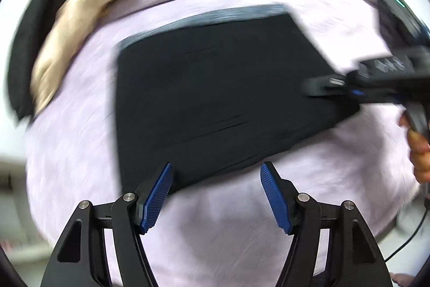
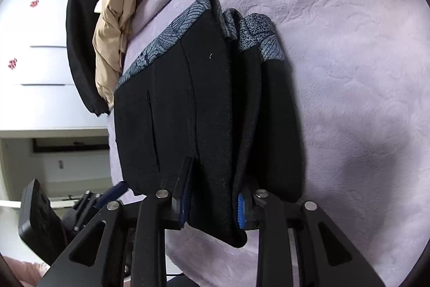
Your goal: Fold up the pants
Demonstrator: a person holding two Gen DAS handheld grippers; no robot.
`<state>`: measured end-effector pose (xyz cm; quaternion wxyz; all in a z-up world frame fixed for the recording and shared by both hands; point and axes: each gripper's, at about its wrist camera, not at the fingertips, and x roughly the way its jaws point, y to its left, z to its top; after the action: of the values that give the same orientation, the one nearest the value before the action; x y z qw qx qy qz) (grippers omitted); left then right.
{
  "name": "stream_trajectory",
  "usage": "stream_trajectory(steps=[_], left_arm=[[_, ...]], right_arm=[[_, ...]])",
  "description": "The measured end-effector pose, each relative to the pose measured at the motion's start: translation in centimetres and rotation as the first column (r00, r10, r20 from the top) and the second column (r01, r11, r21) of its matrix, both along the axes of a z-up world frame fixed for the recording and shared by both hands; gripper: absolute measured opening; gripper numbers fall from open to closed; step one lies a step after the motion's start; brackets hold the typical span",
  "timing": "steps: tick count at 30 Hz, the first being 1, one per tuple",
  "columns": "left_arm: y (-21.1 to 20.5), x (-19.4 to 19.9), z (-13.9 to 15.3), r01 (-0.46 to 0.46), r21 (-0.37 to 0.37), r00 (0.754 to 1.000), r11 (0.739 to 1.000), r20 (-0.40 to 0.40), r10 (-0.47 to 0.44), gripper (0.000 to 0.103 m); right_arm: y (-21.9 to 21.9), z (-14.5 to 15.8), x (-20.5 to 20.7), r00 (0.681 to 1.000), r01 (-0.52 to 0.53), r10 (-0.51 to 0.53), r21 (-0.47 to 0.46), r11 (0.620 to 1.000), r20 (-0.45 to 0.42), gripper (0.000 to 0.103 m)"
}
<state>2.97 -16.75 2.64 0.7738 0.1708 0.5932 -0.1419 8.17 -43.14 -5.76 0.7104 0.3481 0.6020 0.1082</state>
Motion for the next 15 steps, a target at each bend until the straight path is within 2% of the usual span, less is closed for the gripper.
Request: stream_trajectory(steps=[3, 7, 8, 11, 13, 15], left_arm=[[3.8, -0.6, 1.2, -0.197, 0.019, 0.980, 0.980, 0.010, 0.197, 0.069], [8.5, -2.7, 2.3, -0.407, 0.057, 0.914, 0.912, 0.015, 0.406, 0.069], [9.6, -3.2, 2.7, -0.443, 0.057, 0.896, 0.895, 0.014, 0.443, 0.069], [12.2, -5.2, 3.7, -0.508, 0.047, 0.861, 0.860, 0.019, 0.507, 0.069], [13.7, -6.1, 4.5, -0.521, 0.044, 0.853, 0.852, 0.035, 0.520, 0.069], [15.2, -6.4, 4.6, -0.523, 0.034, 0.853, 0.852, 0.038, 0.521, 0.069]], right_arm=[[0.1, 0.4, -0.7, 1.000, -0.022, 0.023, -0.051, 0.998, 0.022, 0.037], [-0.1, 1.2, -2.0, 0.998, -0.041, 0.047, -0.132, 0.990, 0.038, 0.046], [-0.1, 1.9, -2.2, 0.999, -0.034, 0.041, -0.196, 0.980, 0.033, 0.050], [-0.3, 4.6, -3.4, 0.995, 0.007, 0.021, -0.290, 0.957, 0.096, 0.051], [-0.2, 5.9, -4.2, 0.990, 0.018, 0.025, -0.299, 0.954, 0.136, 0.051], [0.9, 6.3, -4.4, 0.988, -0.016, 0.063, -0.311, 0.950, 0.144, 0.051]])
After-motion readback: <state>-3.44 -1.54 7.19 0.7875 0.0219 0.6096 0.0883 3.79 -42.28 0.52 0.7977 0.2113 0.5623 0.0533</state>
